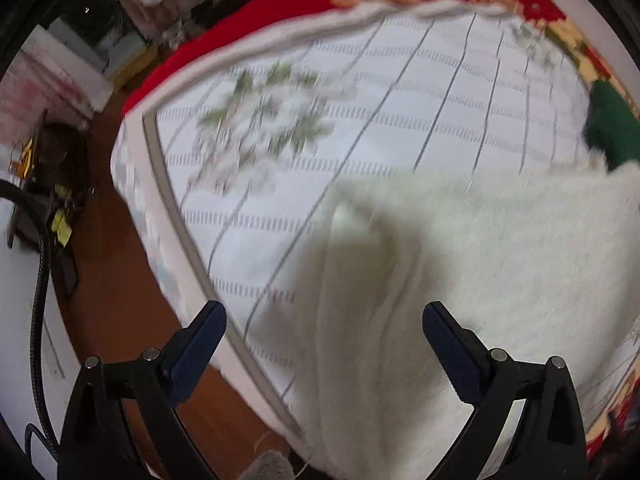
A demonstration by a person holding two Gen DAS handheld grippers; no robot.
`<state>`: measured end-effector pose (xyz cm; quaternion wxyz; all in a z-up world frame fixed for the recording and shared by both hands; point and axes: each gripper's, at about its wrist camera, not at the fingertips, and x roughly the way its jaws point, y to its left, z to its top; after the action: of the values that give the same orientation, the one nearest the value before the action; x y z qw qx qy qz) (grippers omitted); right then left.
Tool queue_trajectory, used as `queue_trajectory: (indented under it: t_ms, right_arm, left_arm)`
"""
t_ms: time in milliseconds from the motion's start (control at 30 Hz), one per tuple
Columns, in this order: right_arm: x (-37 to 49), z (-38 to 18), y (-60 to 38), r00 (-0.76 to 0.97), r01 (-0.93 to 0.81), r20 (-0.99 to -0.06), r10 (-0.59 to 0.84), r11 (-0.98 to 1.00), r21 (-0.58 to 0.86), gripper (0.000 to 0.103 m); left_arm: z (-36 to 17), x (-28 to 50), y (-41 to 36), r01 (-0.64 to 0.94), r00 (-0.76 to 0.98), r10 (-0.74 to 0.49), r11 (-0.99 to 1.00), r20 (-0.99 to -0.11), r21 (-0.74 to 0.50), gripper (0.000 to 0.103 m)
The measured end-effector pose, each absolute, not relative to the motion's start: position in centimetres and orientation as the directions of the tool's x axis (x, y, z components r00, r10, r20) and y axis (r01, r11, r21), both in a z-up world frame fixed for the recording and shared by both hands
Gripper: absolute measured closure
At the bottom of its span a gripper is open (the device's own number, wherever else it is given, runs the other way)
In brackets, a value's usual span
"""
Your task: Fold large clothes
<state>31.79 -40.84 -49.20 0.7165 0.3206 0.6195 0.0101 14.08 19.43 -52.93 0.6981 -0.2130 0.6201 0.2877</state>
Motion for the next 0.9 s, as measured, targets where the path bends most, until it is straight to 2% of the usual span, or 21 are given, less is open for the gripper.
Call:
queue_trajectory:
  t_ms: [33,133,300,333,367,400,433,533,667,767,867,900]
  right_arm:
    - [33.7,-49.6,-40.0,0.255,0.326,-0.841,0.477,0.777,0.539,0.004]
    - [38.6,-53.0,-36.6,0.207,0.242,-0.748,0.631,0.707,0.664,0.004]
    - [44.8,-60.4,-31.0,0.097,0.282,-0.583,0.807,0.540,0.793,0.003]
    - [45.4,-60.5,-30.4,0.111,0.278,-0.580,0.807,0.535,0.798,0.006]
    - [46.4,-60.0,-29.6,0.151,0.246,-0.553,0.819,0.511,0.824,0.020]
    - [46.7,-59.9,-28.8,0.146,0.243,-0.564,0.813,0.523,0.817,0.058]
    - [47.0,-59.6,-28.2,0.142,0.263,-0.594,0.792,0.548,0.794,0.065]
    - [45.8,-57.8,-28.3,0.227,0.307,-0.623,0.748,0.552,0.775,0.073]
    - [39.9,-54.9,-33.6,0.335,0.438,-0.657,0.675,0.506,0.743,0.075]
    - [32.1,-53.2,-38.5,0.350,0.574,-0.737,0.579,0.489,0.656,0.075]
    - [26.2,-51.8,-40.3,0.251,0.592,-0.831,0.497,0.600,0.538,0.068]
    - [25.0,-51.7,-41.0,0.217,0.594,-0.848,0.483,0.624,0.507,0.063]
  left_arm:
    - [-53.4,13.7,19.0,-0.665,0.054,0.131,0.744,-0.990,0.062,0.002]
    - [-54.4,13.4,18.2,-0.657,0.058,0.131,0.752,-0.990,0.061,0.002]
    - [-56.1,14.3,17.2,-0.644,0.058,0.133,0.762,-0.989,0.065,0.002]
    - [-56.5,14.6,17.2,-0.640,0.056,0.131,0.765,-0.990,0.065,0.002]
    - [-57.0,14.9,17.2,-0.636,0.060,0.127,0.769,-0.990,0.060,0.002]
    - [-57.3,15.2,17.3,-0.633,0.060,0.133,0.771,-0.989,0.065,0.002]
    - [-57.5,15.5,17.3,-0.629,0.062,0.140,0.775,-0.988,0.070,0.002]
    - [-57.6,16.6,17.9,-0.609,0.085,0.155,0.790,-0.984,0.072,0.002]
    - [-56.4,18.7,18.9,-0.580,0.120,0.179,0.811,-0.977,0.078,0.002]
    - [-54.3,20.2,19.3,-0.555,0.171,0.178,0.830,-0.969,0.055,0.002]
    - [-52.3,20.8,18.6,-0.525,0.198,0.198,0.848,-0.960,0.067,0.002]
    - [-52.0,20.8,18.5,-0.518,0.204,0.197,0.853,-0.959,0.065,0.002]
